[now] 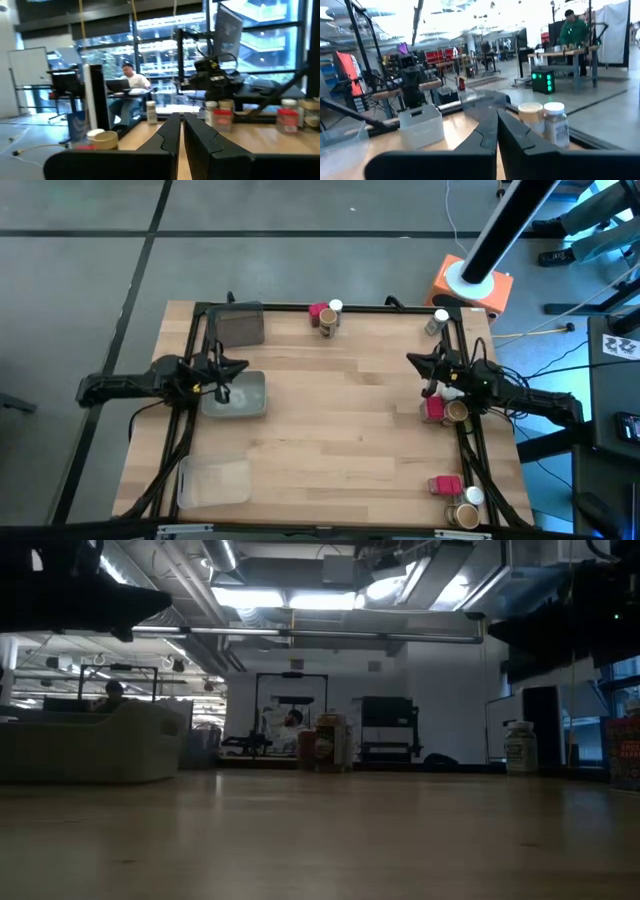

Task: Sort spices by type
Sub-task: Put the top left gold seasoning bottle into the black transparent bin

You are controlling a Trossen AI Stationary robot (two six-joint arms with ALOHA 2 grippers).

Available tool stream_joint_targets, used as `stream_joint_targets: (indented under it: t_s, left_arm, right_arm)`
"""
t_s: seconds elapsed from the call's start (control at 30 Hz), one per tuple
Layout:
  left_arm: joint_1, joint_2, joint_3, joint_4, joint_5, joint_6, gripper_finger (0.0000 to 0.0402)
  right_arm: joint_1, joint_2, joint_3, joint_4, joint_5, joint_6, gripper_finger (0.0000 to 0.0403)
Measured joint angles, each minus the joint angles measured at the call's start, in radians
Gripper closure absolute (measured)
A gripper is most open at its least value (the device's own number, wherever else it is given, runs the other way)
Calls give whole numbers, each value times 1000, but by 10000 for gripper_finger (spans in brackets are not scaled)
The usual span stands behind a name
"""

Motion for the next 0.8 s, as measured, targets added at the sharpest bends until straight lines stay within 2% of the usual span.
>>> stream_joint_targets:
  t_s: [0.2,0.43,0.7,0.8]
  left_arm:
    - [38,16,0,17,-1,-31,386]
    - [74,66,0,21,-1,-1,386]
    - [88,69,0,31,0,21,386]
    - [88,69,0,44,0,21,386]
  right_arm:
    - [0,188,115,8,56,-8,393]
    - [0,554,351,3,169,-89,393]
    - [-9,943,639,1,275,-345,393]
    - [-40,1067,736,-2,285,-409,393]
